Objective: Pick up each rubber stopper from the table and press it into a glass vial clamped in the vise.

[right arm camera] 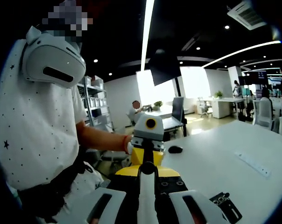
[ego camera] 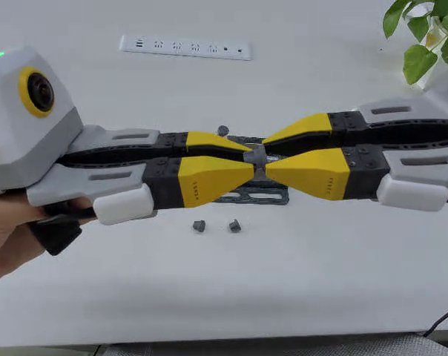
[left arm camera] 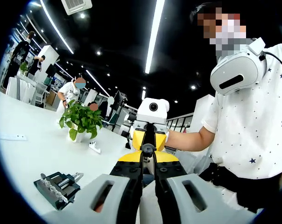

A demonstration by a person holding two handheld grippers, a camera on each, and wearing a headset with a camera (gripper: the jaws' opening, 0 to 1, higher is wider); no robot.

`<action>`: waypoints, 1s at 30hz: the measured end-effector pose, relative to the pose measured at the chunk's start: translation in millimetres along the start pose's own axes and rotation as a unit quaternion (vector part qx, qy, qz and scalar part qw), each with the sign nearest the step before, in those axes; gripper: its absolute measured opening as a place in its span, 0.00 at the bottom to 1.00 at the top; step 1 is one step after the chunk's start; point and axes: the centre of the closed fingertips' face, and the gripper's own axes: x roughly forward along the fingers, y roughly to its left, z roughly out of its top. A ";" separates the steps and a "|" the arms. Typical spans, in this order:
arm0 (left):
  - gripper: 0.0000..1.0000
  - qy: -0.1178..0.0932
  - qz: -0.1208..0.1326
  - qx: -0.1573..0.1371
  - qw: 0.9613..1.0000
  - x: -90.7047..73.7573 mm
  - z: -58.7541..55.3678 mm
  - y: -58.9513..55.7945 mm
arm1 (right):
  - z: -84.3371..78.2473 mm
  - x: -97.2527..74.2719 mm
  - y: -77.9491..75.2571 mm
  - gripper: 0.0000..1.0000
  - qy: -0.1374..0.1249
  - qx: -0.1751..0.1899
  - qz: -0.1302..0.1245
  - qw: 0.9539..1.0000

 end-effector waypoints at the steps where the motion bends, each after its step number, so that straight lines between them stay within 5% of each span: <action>1: 0.04 0.001 0.001 0.001 1.000 -0.3 -0.6 0.3 | -0.7 0.7 -0.1 0.06 0.002 0.000 0.000 1.000; 14: 0.08 -0.001 0.037 0.016 0.999 -9.5 -4.6 9.1 | -2.4 10.4 -8.3 0.06 0.020 0.009 0.003 1.000; 19: 0.13 0.005 0.069 0.031 0.997 -22.9 -6.3 21.3 | -1.3 9.7 -18.8 0.06 0.031 0.009 -0.002 0.999; 24: 0.19 0.021 0.111 0.051 0.992 -38.7 -13.0 34.9 | -4.5 8.2 -41.1 0.06 0.055 0.012 -0.021 0.998; 30: 0.29 0.053 0.177 0.085 0.979 -66.0 -26.5 56.8 | -22.0 10.7 -81.7 0.06 0.123 0.009 -0.058 0.991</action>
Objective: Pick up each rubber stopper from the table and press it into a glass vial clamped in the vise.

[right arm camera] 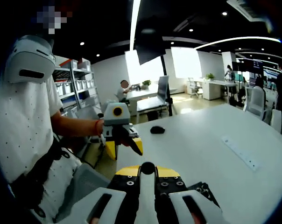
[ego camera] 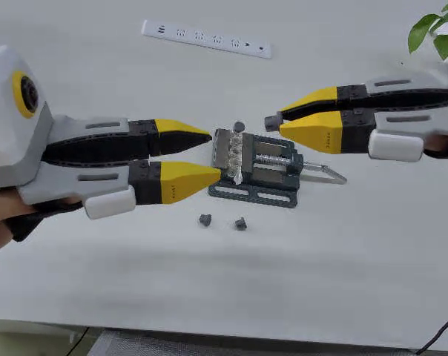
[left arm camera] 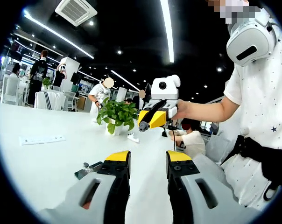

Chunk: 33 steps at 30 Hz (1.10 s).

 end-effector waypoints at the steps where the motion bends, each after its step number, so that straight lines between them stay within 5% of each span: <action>1: 0.31 0.007 0.008 0.004 1.000 -2.2 -3.4 3.0 | -2.4 1.9 -5.6 0.06 0.011 -0.005 -0.005 1.000; 9: 0.42 0.044 0.061 0.036 0.997 -17.1 -25.9 23.2 | -22.1 23.6 -55.3 0.06 0.110 -0.025 -0.039 0.993; 14: 0.52 0.058 0.081 0.044 0.994 -22.1 -35.7 32.6 | -37.7 39.8 -77.1 0.06 0.184 -0.062 -0.048 0.980; 22: 0.71 0.083 0.103 0.074 0.988 -26.5 -52.7 46.9 | -71.6 64.0 -105.8 0.06 0.290 -0.110 -0.045 0.950; 33: 0.81 0.106 0.108 0.083 0.985 -27.3 -69.4 54.2 | -107.6 87.4 -128.4 0.06 0.360 -0.137 -0.032 0.922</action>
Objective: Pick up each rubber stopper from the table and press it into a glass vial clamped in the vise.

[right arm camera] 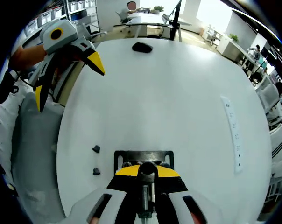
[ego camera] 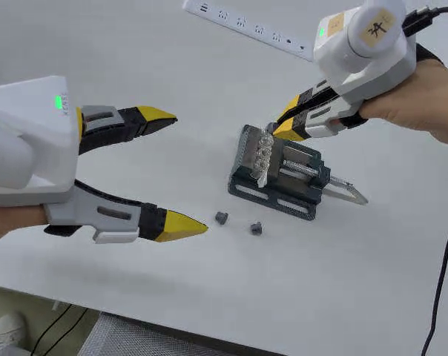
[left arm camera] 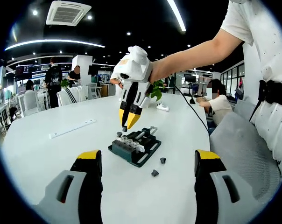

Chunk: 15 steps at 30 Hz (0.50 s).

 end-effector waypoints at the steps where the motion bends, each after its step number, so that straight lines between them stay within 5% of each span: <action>1: 0.81 -0.001 0.000 0.000 1.000 0.0 -0.4 -0.1 | -1.4 2.0 -1.4 0.06 0.005 -0.001 -0.001 1.000; 15: 0.83 -0.003 0.005 -0.005 1.000 0.3 -5.1 1.4 | -11.5 16.5 -8.3 0.06 0.037 -0.002 0.006 0.999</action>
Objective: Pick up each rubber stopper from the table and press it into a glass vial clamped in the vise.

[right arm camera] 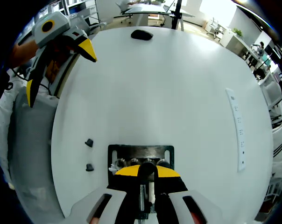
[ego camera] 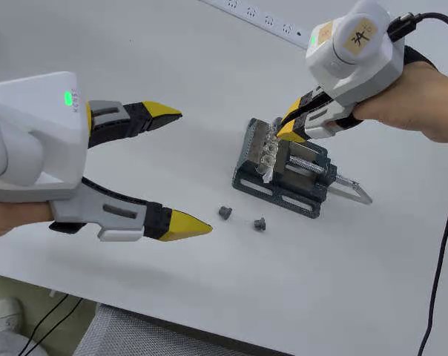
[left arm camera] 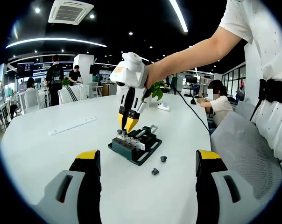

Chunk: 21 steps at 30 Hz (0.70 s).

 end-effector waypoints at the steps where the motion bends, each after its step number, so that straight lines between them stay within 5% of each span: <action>1: 0.84 -0.001 0.001 -0.001 1.000 -0.1 0.3 0.4 | 0.2 1.3 -1.8 0.06 0.002 -0.001 0.000 1.000; 21: 0.82 0.002 -0.007 -0.003 1.000 3.2 -1.8 -5.6 | -5.5 3.6 -1.7 0.05 0.032 -0.018 0.004 0.999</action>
